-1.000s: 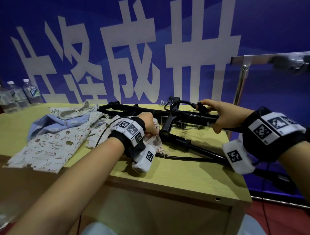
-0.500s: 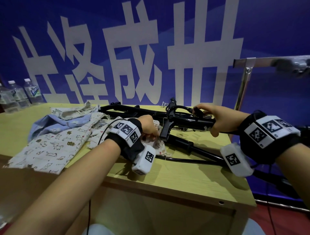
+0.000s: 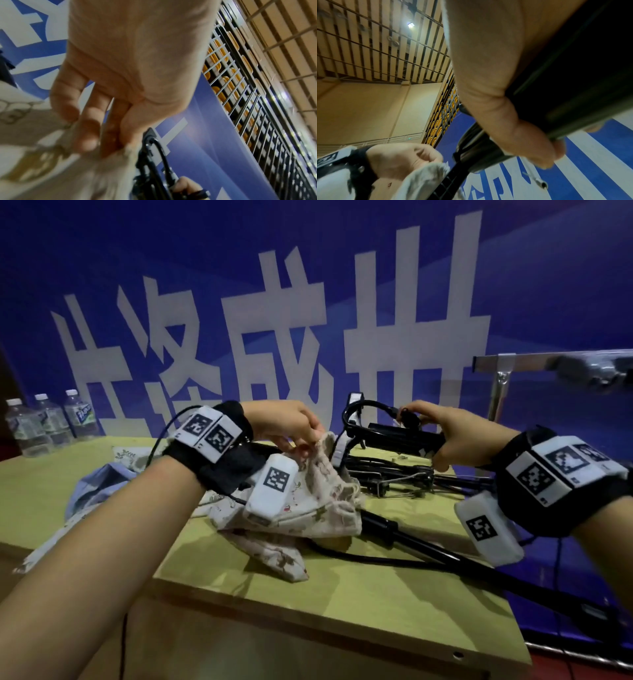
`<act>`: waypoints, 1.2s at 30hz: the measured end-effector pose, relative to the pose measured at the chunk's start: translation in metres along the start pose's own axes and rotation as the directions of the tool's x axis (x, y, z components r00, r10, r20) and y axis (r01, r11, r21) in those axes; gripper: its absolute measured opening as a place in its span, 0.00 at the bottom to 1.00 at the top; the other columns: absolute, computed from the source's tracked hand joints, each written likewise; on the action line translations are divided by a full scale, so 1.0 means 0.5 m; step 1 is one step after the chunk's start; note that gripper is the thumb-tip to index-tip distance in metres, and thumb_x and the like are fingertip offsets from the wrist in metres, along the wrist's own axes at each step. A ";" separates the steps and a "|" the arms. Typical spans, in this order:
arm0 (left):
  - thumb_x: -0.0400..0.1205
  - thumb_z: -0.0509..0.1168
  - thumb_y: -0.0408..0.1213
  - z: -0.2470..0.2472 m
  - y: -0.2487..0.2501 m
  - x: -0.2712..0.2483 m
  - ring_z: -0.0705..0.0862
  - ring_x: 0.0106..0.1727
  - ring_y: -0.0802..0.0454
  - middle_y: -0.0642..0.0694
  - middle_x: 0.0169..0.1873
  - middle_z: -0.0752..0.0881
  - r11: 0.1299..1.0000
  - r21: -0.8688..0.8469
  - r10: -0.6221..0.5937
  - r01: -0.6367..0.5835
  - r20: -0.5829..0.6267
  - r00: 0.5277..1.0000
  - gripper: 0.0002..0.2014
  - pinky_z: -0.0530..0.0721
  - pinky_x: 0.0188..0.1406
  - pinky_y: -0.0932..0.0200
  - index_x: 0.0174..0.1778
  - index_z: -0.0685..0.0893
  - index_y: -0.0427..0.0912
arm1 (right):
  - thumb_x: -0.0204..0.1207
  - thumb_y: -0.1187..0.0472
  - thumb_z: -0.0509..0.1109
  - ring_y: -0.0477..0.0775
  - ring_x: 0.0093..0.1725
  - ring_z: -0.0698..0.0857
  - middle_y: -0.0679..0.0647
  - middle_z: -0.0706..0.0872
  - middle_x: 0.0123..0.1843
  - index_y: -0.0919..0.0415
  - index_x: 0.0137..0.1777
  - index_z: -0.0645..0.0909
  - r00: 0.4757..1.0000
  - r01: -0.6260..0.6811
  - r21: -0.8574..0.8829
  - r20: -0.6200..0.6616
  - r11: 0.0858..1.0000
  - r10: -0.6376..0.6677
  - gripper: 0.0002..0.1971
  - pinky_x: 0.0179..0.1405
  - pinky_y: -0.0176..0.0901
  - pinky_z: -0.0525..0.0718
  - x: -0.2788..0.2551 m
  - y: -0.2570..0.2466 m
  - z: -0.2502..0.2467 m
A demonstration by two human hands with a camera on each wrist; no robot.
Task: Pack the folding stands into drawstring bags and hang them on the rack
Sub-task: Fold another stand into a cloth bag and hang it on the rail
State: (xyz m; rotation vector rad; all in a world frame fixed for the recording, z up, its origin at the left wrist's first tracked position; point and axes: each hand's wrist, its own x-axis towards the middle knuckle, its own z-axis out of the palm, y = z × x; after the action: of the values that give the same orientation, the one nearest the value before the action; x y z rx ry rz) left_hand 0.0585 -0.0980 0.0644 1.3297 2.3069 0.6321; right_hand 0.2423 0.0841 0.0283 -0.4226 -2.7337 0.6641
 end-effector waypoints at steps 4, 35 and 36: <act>0.85 0.56 0.28 -0.023 0.017 -0.006 0.81 0.32 0.57 0.48 0.31 0.82 0.990 -0.136 0.021 -0.028 -0.055 0.998 0.11 0.81 0.32 0.66 0.39 0.82 0.38 | 0.67 0.77 0.68 0.40 0.34 0.75 0.46 0.77 0.68 0.42 0.74 0.63 0.996 0.054 -0.181 -0.058 0.982 -0.066 0.41 0.36 0.44 0.81 -0.012 -0.015 0.005; 0.67 0.73 0.57 0.064 0.095 0.021 0.76 0.63 0.53 0.54 0.65 0.78 0.537 0.806 0.625 -0.248 -0.183 0.759 0.45 0.72 0.66 0.51 0.78 0.60 0.52 | 0.70 0.73 0.66 0.48 0.46 0.74 0.46 0.83 0.58 0.42 0.78 0.59 0.959 0.148 -0.459 -0.148 0.876 -0.240 0.40 0.28 0.31 0.62 -0.004 -0.057 -0.007; 0.66 0.71 0.59 0.067 0.097 0.028 0.78 0.60 0.51 0.54 0.62 0.79 0.501 0.844 0.630 -0.191 -0.204 0.749 0.43 0.72 0.64 0.49 0.75 0.64 0.51 | 0.70 0.73 0.66 0.49 0.45 0.74 0.47 0.83 0.56 0.42 0.78 0.58 0.960 0.146 -0.446 -0.153 0.883 -0.236 0.40 0.28 0.31 0.62 -0.003 -0.057 -0.006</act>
State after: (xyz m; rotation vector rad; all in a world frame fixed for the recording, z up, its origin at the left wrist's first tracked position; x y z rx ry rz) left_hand 0.1039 -0.0581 0.0625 2.4833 2.8241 -0.0018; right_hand 0.2386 0.0606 0.0443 -0.2858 -2.6617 -0.0449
